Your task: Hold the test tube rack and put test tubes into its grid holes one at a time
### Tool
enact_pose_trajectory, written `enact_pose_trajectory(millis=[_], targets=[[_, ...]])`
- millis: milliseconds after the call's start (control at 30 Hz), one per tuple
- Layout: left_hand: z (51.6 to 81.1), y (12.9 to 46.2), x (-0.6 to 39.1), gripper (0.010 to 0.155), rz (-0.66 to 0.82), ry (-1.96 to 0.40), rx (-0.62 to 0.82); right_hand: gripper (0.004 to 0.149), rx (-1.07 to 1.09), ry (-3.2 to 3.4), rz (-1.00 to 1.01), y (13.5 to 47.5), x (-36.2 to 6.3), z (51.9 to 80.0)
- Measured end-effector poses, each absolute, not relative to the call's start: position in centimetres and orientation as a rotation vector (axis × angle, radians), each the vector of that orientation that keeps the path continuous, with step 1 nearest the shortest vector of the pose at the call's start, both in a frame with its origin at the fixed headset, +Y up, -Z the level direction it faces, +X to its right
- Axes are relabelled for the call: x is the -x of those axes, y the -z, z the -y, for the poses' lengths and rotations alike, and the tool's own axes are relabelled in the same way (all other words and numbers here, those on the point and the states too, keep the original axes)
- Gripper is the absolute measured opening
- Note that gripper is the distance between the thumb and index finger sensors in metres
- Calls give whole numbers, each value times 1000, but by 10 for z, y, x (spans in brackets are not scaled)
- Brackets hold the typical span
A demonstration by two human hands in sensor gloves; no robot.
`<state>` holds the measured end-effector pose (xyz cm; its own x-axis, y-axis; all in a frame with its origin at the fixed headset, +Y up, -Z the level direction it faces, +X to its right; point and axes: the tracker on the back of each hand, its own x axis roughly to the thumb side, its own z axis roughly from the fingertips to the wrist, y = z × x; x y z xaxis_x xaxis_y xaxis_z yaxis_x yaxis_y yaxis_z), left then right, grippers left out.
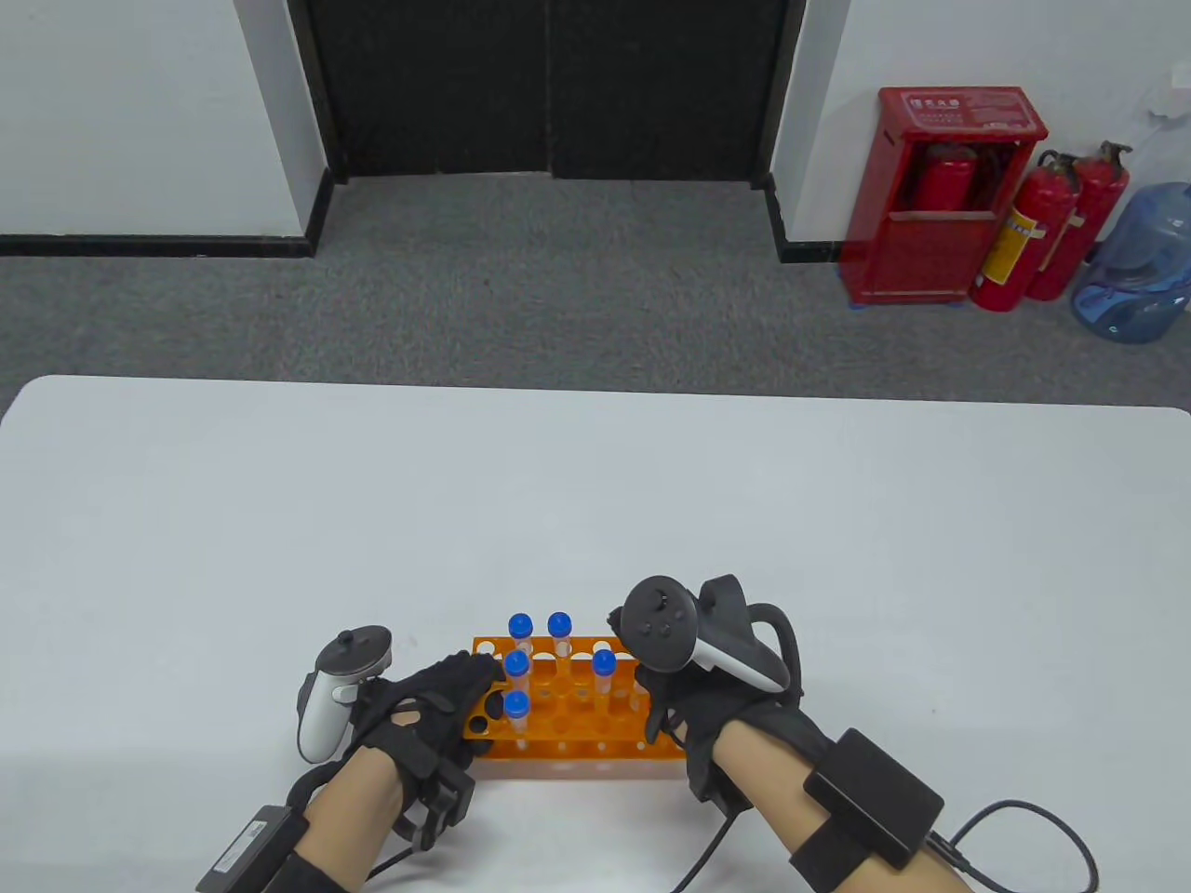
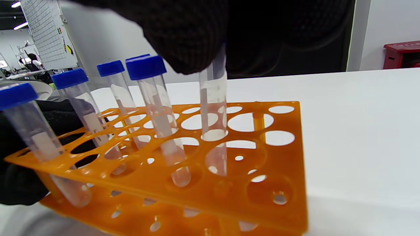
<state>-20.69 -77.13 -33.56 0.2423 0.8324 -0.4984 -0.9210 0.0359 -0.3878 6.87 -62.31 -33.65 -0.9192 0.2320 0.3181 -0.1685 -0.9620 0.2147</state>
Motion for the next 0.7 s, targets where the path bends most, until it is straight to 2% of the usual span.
enact_pose_trajectory(millis=[633,700], targets=[[772,336,206,43,-143,-1355,732,62,-501,-2857,-279,333,-67,631],[772,336,206,43,-142,-1354,735,67,-478,-2862,-325,332,-68,631]])
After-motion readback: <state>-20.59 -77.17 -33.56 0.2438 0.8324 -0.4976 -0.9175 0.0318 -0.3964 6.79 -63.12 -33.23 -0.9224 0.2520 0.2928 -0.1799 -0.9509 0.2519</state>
